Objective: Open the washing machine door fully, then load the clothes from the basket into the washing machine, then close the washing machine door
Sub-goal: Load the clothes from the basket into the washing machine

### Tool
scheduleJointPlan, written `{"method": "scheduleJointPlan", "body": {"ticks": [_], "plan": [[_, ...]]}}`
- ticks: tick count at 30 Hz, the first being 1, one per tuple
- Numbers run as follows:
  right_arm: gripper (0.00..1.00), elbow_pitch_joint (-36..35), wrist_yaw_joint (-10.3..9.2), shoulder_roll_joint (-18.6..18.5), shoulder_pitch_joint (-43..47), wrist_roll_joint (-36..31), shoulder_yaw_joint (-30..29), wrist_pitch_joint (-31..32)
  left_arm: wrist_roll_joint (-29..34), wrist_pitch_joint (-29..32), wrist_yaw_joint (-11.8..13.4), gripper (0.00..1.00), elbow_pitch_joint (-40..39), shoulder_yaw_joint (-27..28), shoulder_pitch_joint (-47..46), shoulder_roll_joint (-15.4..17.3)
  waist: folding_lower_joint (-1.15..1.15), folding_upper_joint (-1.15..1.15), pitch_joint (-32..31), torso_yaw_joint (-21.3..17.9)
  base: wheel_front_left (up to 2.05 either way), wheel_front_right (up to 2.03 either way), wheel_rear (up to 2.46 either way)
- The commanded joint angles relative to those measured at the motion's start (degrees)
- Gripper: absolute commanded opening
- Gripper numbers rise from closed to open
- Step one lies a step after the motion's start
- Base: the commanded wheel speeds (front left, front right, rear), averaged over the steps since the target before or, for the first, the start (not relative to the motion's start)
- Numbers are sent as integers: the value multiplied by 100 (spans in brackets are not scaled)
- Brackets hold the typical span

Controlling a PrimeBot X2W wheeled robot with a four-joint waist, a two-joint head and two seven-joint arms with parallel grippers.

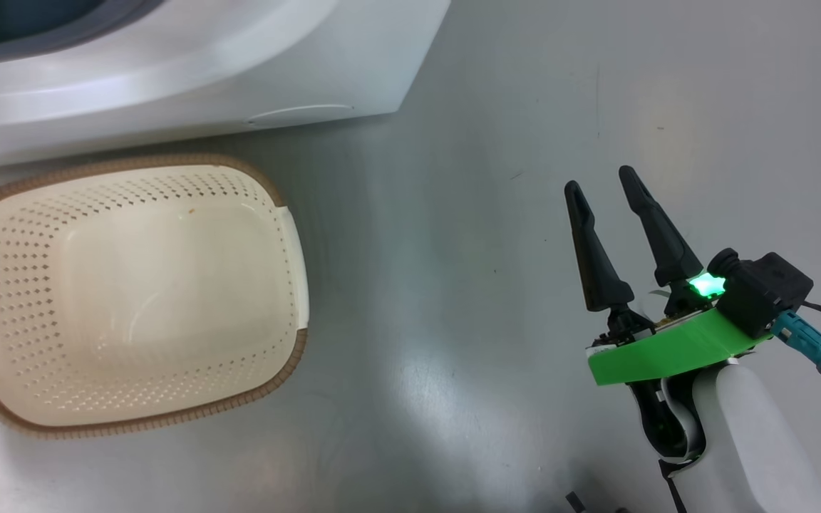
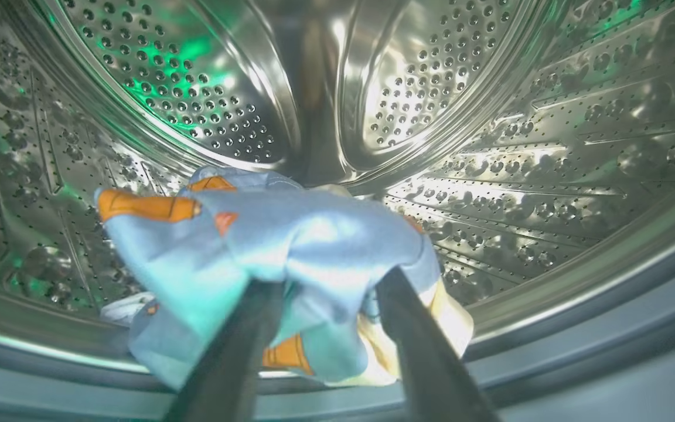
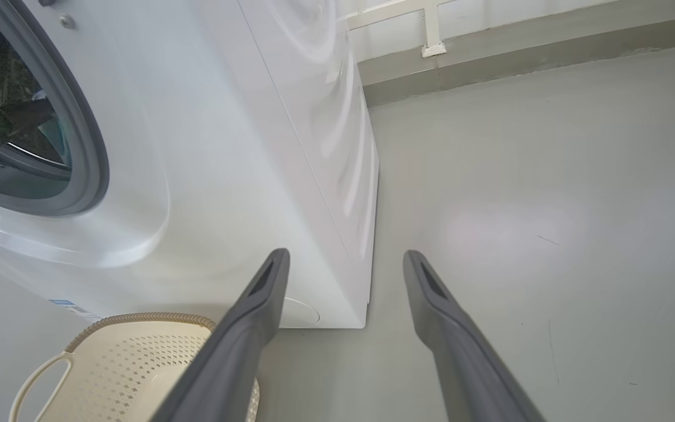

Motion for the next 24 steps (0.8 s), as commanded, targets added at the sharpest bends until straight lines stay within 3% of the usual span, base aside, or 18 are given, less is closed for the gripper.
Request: {"method": "scheduleJointPlan", "body": {"ticks": [1,10,14,24], "plan": [[100,-103,16,58,90,34,120,-67,-146,-18,-9,100,-17,-27,-107,294,0,0,-42,30,0,0,0],[100,-77,16,58,105,-41,97,-67,-573,-18,-9,100,84,-156,114,179,0,0,-175,179,0,0,0],[100,-75,16,55,124,-89,39,-67,-674,-18,-9,100,-14,67,377,33,0,0,-222,274,0,0,0],[100,-35,16,-61,221,-118,-77,-67,-16,-18,-9,100,-527,751,1209,-201,0,0,-456,477,0,0,0]]}}
